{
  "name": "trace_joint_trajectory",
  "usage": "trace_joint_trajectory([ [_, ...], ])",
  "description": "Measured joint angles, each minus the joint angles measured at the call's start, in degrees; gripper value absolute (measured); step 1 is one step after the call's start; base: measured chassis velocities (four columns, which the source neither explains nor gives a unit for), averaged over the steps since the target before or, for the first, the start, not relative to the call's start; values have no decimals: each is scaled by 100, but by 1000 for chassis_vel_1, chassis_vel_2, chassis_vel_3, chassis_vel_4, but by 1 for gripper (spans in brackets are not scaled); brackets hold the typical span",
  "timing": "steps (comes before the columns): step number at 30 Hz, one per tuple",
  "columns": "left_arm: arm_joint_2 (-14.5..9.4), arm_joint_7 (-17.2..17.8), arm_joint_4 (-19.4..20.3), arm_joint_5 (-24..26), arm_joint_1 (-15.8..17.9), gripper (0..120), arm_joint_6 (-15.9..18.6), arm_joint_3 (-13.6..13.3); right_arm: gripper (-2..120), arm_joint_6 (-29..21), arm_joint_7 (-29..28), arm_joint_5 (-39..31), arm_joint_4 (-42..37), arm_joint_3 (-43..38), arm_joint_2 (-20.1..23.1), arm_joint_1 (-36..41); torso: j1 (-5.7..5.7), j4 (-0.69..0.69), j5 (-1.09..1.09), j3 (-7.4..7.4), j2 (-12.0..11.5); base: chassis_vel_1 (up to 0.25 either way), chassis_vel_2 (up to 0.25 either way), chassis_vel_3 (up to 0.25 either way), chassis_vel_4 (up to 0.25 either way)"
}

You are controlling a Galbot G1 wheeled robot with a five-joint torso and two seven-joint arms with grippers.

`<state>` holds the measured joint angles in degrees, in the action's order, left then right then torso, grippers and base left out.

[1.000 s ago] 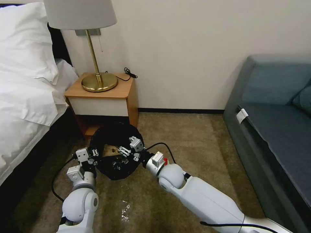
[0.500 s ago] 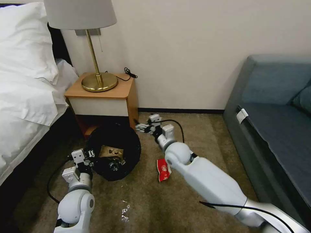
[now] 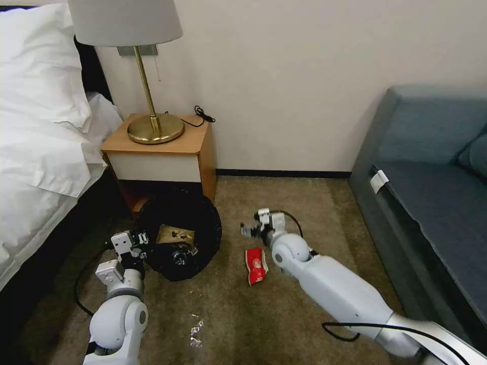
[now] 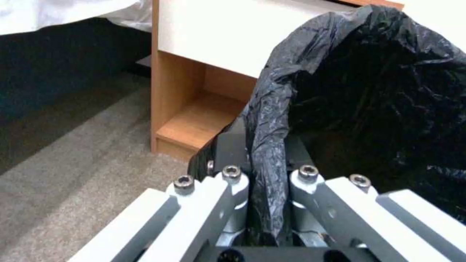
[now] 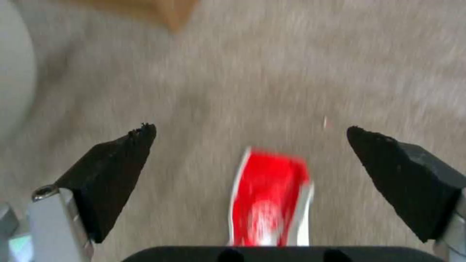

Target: Pick up the trash bin, then pick up the garbage on the floor and place it into the trash bin.

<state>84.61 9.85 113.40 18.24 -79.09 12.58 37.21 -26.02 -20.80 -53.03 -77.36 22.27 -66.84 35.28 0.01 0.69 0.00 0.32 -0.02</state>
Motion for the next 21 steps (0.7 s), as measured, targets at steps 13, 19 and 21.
trace_joint_trajectory([
  [13, 63, 2, -12, -87, 19, 4, 5, -118, 100, -787, 511, -80, 94, -175, 99, 243, 0, 1, -1, 0, 0, 0, 0, 0, 0],
  [19, 75, 2, -36, -90, 6, 4, -9, -119, 100, -861, 798, 73, 347, -242, -69, 276, 0, 0, -1, 0, 0, 0, 0, 0, 0],
  [21, 80, 2, -37, -90, 1, 4, -13, -120, 100, -861, 862, 140, 409, -243, -106, 284, 0, 0, -1, 0, 0, 0, 0, 0, 0],
])
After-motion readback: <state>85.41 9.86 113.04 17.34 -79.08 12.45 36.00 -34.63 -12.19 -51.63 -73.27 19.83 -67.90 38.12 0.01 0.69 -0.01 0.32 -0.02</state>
